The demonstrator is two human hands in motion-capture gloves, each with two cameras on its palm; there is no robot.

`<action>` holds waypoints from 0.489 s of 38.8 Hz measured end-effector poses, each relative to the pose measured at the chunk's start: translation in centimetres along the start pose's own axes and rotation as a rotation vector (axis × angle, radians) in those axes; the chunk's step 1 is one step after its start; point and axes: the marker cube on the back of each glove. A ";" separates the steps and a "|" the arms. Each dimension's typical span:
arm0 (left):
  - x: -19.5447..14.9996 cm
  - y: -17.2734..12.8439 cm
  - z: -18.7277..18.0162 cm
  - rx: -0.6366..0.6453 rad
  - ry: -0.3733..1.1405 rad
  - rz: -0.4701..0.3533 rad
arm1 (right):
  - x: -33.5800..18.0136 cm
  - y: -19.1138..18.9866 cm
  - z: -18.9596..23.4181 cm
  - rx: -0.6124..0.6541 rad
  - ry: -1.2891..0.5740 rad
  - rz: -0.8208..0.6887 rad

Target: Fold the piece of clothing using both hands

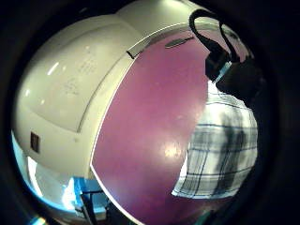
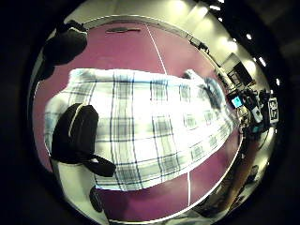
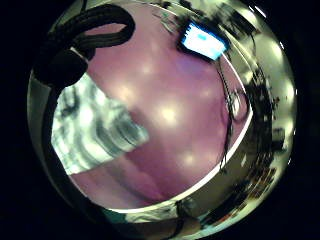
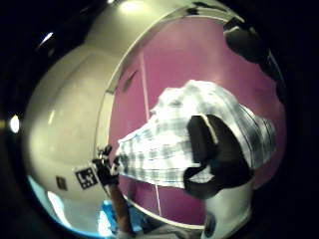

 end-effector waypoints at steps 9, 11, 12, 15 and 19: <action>1.9 6.1 3.8 -0.493 0.072 0.180 | 3.3 3.5 4.7 -0.196 0.139 0.151; 2.3 6.1 4.3 -0.503 0.135 0.167 | 3.5 3.4 5.1 -0.173 0.181 0.162; 2.5 6.0 4.4 -0.500 0.160 0.156 | 3.6 3.4 5.1 -0.157 0.207 0.168; 3.5 5.6 4.4 -0.496 0.177 0.131 | 4.4 2.5 4.9 -0.087 0.297 0.181; 5.8 5.9 3.9 -0.550 0.174 0.146 | 6.4 1.3 3.8 -0.042 0.360 0.231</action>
